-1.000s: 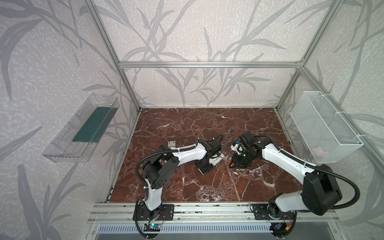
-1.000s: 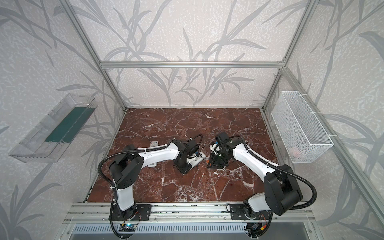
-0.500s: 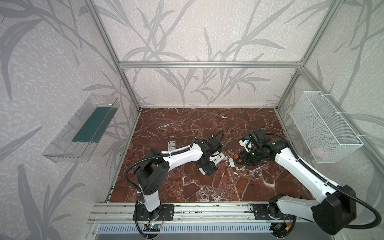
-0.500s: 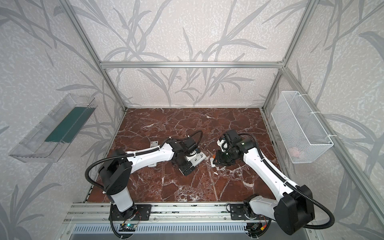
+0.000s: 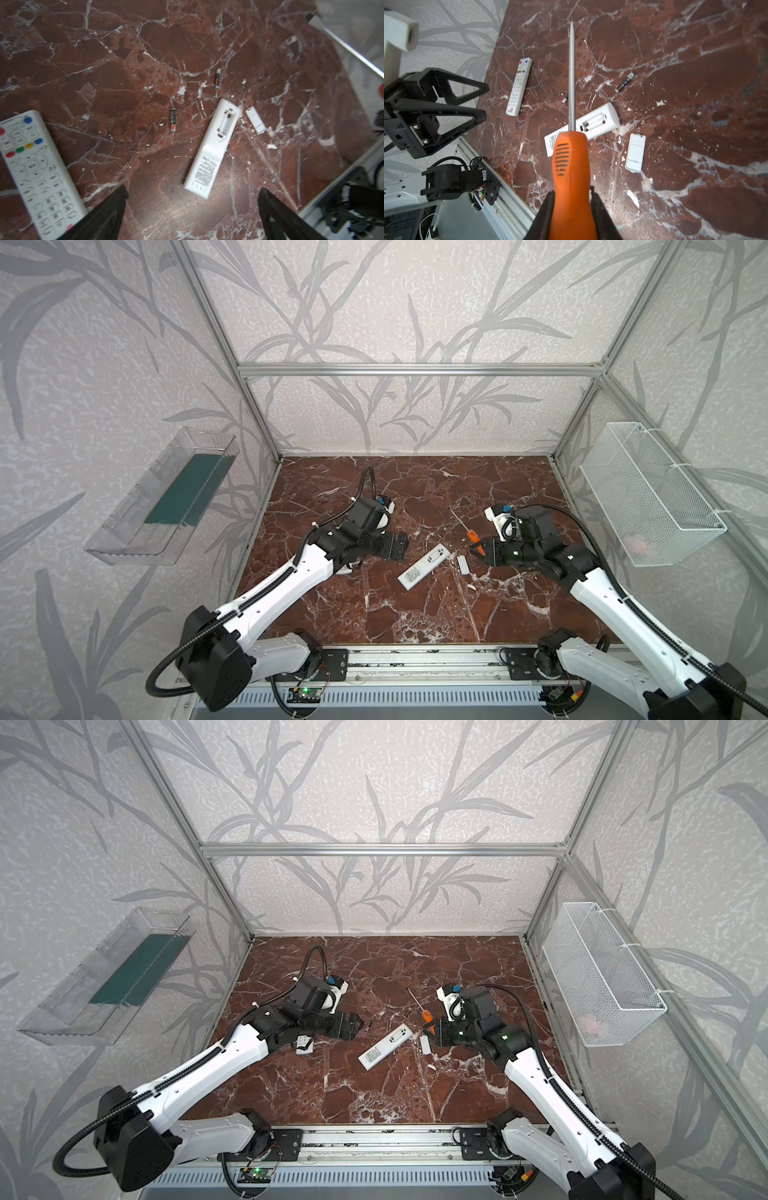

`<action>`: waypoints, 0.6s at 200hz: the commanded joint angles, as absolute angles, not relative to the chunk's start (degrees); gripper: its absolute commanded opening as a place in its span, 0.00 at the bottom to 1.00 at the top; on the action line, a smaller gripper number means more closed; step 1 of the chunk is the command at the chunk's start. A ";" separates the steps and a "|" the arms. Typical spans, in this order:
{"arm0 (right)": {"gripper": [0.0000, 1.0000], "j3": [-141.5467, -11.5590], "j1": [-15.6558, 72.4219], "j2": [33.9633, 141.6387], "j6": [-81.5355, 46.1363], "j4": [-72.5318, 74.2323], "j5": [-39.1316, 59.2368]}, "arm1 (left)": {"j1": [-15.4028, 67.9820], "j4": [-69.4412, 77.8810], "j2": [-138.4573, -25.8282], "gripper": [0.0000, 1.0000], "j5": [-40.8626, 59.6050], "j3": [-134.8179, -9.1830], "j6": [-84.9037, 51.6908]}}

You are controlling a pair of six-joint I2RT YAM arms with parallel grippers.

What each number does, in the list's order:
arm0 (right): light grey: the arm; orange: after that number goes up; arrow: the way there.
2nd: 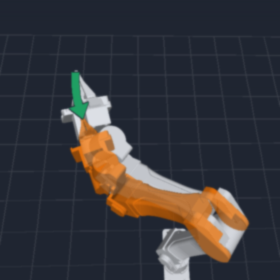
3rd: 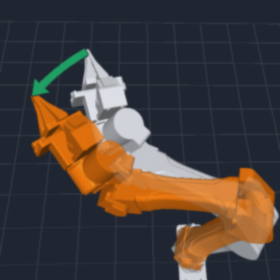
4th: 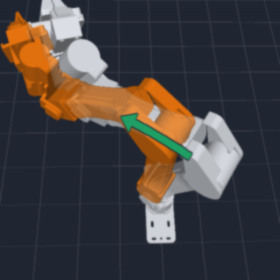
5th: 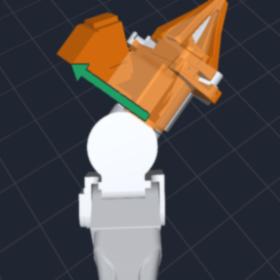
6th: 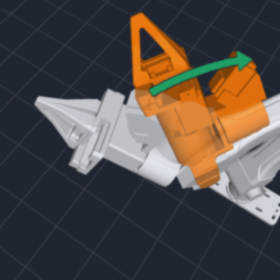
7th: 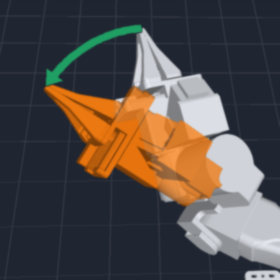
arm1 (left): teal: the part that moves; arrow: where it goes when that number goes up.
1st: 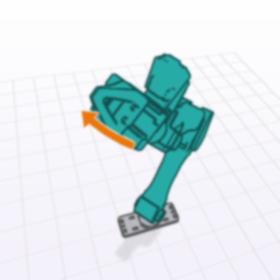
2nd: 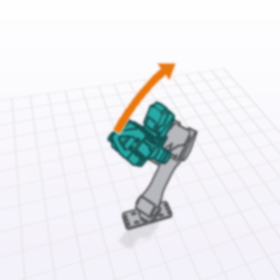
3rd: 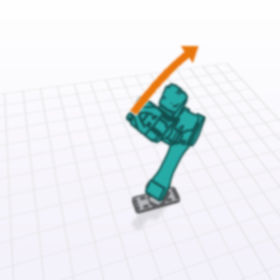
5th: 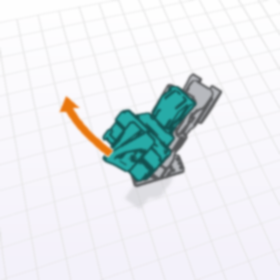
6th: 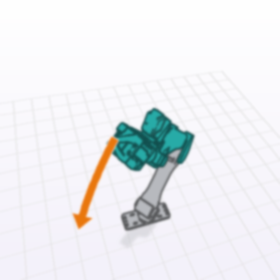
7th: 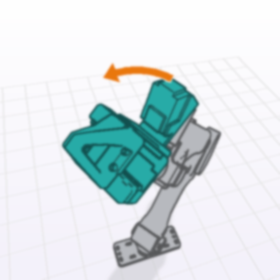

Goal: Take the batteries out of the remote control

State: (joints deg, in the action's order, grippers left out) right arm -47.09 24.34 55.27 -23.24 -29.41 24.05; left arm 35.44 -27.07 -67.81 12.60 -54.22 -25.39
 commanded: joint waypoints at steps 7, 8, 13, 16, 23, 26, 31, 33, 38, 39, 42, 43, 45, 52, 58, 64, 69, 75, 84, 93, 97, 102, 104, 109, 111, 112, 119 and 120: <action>0.00 -46.33 26.29 53.03 -22.47 -19.44 23.59 | 35.07 -4.11 -62.53 0.99 23.13 -46.76 -46.14; 0.00 -46.32 26.37 52.97 -22.48 -19.39 23.44 | 35.07 -3.46 -62.29 0.99 23.12 -46.45 -46.71; 0.00 -46.25 26.93 52.77 -22.59 -18.93 22.75 | 35.09 -0.04 -61.37 0.99 22.76 -44.88 -49.79; 0.00 -46.30 27.12 52.66 -22.65 -18.76 22.32 | 35.07 2.10 -60.94 0.99 22.50 -43.84 -51.71; 0.00 -46.34 27.68 52.46 -22.72 -18.33 21.43 | 35.13 7.27 -60.10 0.99 21.83 -41.64 -55.73; 0.00 -46.40 27.92 52.44 -22.80 -18.07 21.10 | 35.08 9.10 -59.76 0.99 21.49 -40.86 -57.46; 0.00 -46.47 28.21 52.47 -23.00 -17.83 20.73 | 35.15 12.42 -59.47 0.99 21.27 -39.45 -59.97; 0.00 -46.49 28.35 52.45 -23.11 -17.66 20.65 | 35.24 13.65 -59.45 0.99 21.14 -38.91 -60.85; 0.00 -46.56 28.64 52.62 -23.32 -17.14 20.51 | 35.42 16.92 -59.77 0.99 21.14 -37.59 -62.65; 0.00 -46.57 28.69 52.63 -23.40 -17.05 20.49 | 35.46 17.95 -59.86 0.99 21.20 -37.34 -62.92; 0.00 -46.58 28.93 52.71 -23.52 -16.68 20.49 | 35.54 20.20 -60.24 0.99 21.47 -36.64 -63.88; 0.00 -46.58 28.97 52.77 -23.58 -16.60 20.48 | 35.52 21.13 -60.31 0.98 21.55 -36.42 -64.20; 0.00 -46.65 29.15 52.87 -23.67 -16.43 20.48 | 35.51 22.42 -60.65 0.98 21.71 -36.04 -64.98; 0.00 -46.83 29.70 53.35 -24.02 -15.97 20.39 | 35.72 26.90 -61.60 0.96 22.00 -34.89 -67.90; 0.00 -47.16 30.26 53.79 -24.19 -15.82 20.26 | 36.01 30.17 -62.47 0.94 21.93 -34.11 -70.16; 0.00 -47.51 30.88 54.32 -24.19 -15.72 20.18 | 36.48 32.99 -63.35 0.92 21.44 -33.66 -71.89; 0.00 -47.84 31.46 54.76 -24.17 -15.65 20.13 | 36.93 34.69 -63.95 0.91 21.02 -33.47 -72.94; 0.00 -48.18 32.12 55.20 -24.20 -15.43 20.01 | 37.46 36.28 -64.63 0.90 20.48 -33.54 -73.64; 0.00 -48.55 33.19 55.66 -24.17 -14.97 19.72 | 38.24 37.44 -65.74 0.88 19.94 -34.19 -74.15; 0.00 -48.86 34.18 56.02 -24.24 -14.57 19.54 | 38.89 38.52 -66.83 0.86 19.78 -35.12 -74.26; 0.00 -48.99 34.66 56.15 -24.26 -14.34 19.45 | 39.17 39.09 -67.36 0.85 19.72 -35.50 -74.39; 0.00 -49.12 35.07 56.31 -24.34 -14.20 19.28 | 39.44 39.89 -68.07 0.84 19.69 -35.95 -74.60; 0.00 -49.20 35.25 56.33 -24.39 -14.10 19.19 | 39.50 40.32 -68.41 0.84 19.67 -36.15 -74.77; 0.00 -49.30 35.68 56.49 -24.51 -13.86 19.18 | 39.68 41.22 -69.24 0.83 19.68 -36.56 -75.20; 0.00 -49.31 35.82 56.51 -24.58 -13.77 19.21 | 39.71 41.62 -69.63 0.82 19.75 -36.74 -75.40; 0.00 -49.35 35.88 56.51 -24.60 -13.70 19.18 | 39.72 41.90 -69.84 0.82 19.90 -36.83 -75.49; 0.00 -49.44 36.41 56.60 -24.78 -13.33 19.26 | 39.75 43.49 -71.23 0.79 20.32 -37.44 -76.11; 0.00 -49.46 36.49 56.64 -24.83 -13.30 19.34 | 39.78 43.76 -71.43 0.78 20.40 -37.53 -76.16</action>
State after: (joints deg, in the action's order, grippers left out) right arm -46.87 34.81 56.62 -24.21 -17.12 19.92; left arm 39.11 32.64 -68.49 20.47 -34.41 -71.09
